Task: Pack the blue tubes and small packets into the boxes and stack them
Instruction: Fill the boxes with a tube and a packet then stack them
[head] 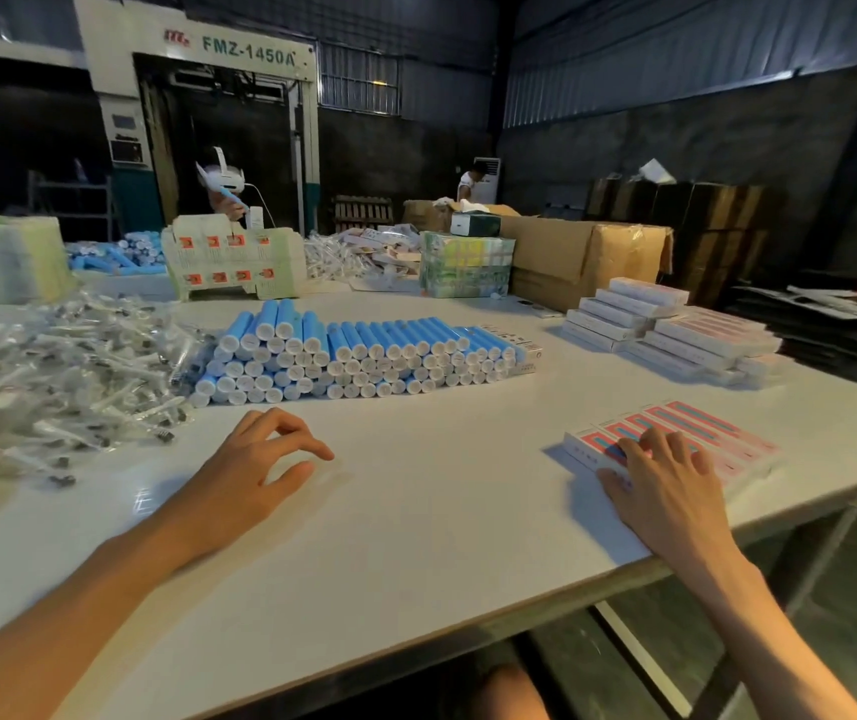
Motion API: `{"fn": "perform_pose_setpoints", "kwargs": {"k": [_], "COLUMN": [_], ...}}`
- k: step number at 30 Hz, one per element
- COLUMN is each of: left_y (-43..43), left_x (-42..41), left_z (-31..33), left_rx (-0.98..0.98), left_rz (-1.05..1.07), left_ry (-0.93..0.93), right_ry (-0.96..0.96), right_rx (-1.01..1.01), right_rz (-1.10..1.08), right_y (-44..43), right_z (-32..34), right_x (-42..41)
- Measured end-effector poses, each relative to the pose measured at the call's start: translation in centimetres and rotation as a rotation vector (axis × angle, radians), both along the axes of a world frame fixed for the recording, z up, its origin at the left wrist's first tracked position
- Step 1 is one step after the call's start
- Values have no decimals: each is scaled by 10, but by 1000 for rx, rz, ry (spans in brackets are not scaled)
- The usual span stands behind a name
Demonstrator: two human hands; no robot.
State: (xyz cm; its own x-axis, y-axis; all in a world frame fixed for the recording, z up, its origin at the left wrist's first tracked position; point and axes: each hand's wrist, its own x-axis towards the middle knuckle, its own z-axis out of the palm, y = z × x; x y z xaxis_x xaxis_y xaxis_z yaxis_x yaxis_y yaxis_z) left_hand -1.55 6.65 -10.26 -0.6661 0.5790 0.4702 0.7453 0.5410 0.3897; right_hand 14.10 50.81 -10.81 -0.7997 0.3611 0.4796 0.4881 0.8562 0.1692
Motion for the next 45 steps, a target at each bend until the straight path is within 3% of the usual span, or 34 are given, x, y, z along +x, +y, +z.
{"fn": "perform_pose_setpoints", "kwargs": {"k": [3,9,16,23,28,33,35,38,45], "left_y": [1,0,-9,-47,-100,-144,-155,-158,-148], "left_x": [1,4,3,6,16,33,38,40,42], "left_z": [0,3,15,43,73,97,97,92,102], "left_rx": [-17,-11,-76,-302,-600,-772,-884,-969,-784], "left_rz": [0,18,276,577,991,1475,1509,1465,1307], "left_ry": [-33,-92,-8,45,151,-96,-180,-156,-156], "right_ry": [67,234,252,260,203,158,149,138,125], "right_rx": [-62,-425,-753,-1046,-1059,-1047,-1042,-1049,-1051], "right_rz": [79,589,1037,1064,1070,1104,1113,1115,1117], "right_y": [-20,-126,-261,-305,-298,-301,-300,-300,-299], "right_z": [13,47,52,4,-8,-7,-6,-5,-3], "right_x": [-7,-61,-140,-187,-196,-194,-194,-194,-193]}}
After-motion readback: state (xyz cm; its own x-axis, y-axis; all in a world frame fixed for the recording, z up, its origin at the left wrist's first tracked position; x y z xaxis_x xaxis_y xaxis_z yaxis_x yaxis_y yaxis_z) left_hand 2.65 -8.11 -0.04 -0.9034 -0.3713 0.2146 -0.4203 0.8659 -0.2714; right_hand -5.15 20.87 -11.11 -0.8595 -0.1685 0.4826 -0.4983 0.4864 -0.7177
